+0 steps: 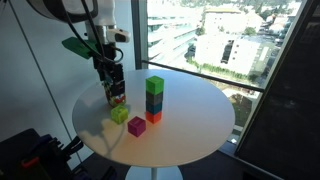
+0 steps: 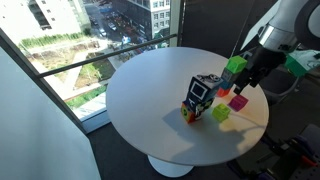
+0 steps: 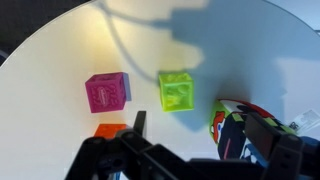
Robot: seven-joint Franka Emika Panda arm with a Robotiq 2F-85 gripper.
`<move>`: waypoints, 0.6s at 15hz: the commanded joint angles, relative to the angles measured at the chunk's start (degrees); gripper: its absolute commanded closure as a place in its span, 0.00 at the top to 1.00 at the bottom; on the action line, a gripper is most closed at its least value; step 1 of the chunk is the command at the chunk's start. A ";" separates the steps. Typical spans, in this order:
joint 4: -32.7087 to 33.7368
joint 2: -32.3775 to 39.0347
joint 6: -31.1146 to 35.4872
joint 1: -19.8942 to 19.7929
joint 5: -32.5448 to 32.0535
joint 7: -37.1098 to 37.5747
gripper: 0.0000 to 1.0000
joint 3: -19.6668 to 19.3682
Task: Put the yellow block on the pink block
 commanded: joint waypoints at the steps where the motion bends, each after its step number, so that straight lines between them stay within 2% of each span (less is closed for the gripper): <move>1: 0.05 -0.02 -0.10 0.20 -0.09 0.05 1.00 -0.22; 9: 0.41 5.14 3.44 0.01 -0.83 1.05 1.00 -0.02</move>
